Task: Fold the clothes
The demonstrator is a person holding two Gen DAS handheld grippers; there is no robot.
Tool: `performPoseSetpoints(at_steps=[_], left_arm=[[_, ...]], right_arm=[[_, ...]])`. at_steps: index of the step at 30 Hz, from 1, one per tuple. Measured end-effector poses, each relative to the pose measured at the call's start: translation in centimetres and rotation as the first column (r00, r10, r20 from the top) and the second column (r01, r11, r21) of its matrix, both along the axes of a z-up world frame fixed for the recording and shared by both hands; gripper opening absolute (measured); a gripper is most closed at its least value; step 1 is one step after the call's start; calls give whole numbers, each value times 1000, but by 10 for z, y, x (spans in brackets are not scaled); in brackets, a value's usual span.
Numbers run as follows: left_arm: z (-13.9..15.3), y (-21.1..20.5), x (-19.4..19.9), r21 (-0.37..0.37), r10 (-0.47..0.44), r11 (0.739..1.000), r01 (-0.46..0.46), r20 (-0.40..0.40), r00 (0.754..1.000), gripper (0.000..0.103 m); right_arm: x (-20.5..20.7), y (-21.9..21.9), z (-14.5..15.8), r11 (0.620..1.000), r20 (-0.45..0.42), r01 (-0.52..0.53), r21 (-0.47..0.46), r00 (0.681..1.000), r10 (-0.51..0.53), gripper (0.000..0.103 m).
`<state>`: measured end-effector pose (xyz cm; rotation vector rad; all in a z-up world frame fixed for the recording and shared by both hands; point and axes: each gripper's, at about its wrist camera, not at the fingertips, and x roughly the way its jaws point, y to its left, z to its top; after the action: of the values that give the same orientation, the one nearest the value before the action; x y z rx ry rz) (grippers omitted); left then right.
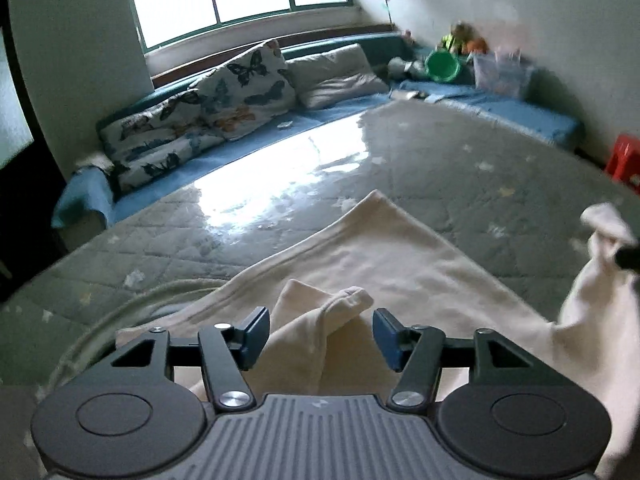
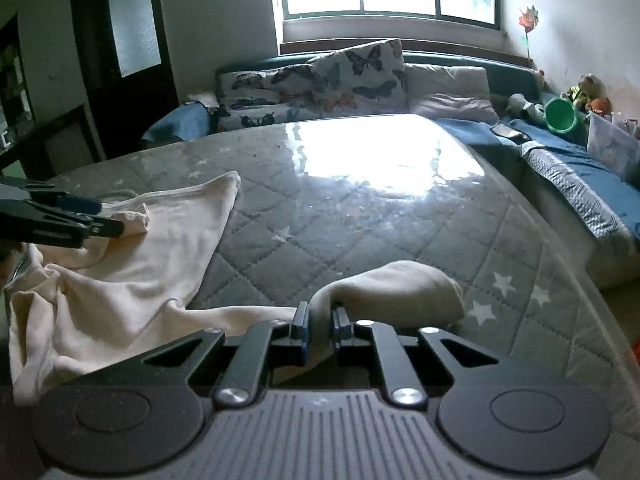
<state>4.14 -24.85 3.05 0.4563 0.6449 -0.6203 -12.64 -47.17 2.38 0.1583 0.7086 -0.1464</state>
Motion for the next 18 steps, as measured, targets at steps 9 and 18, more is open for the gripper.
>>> performPoseSetpoints(at_steps=[9, 18], left_arm=[[0, 25, 24, -64, 130, 989, -134, -58, 990, 6], [62, 141, 20, -255, 432, 870, -422, -17, 902, 5]], right_arm=[[-4, 0, -9, 1000, -19, -2, 14, 1000, 2, 16], [-5, 0, -17, 1000, -24, 9, 11, 1000, -8, 22]])
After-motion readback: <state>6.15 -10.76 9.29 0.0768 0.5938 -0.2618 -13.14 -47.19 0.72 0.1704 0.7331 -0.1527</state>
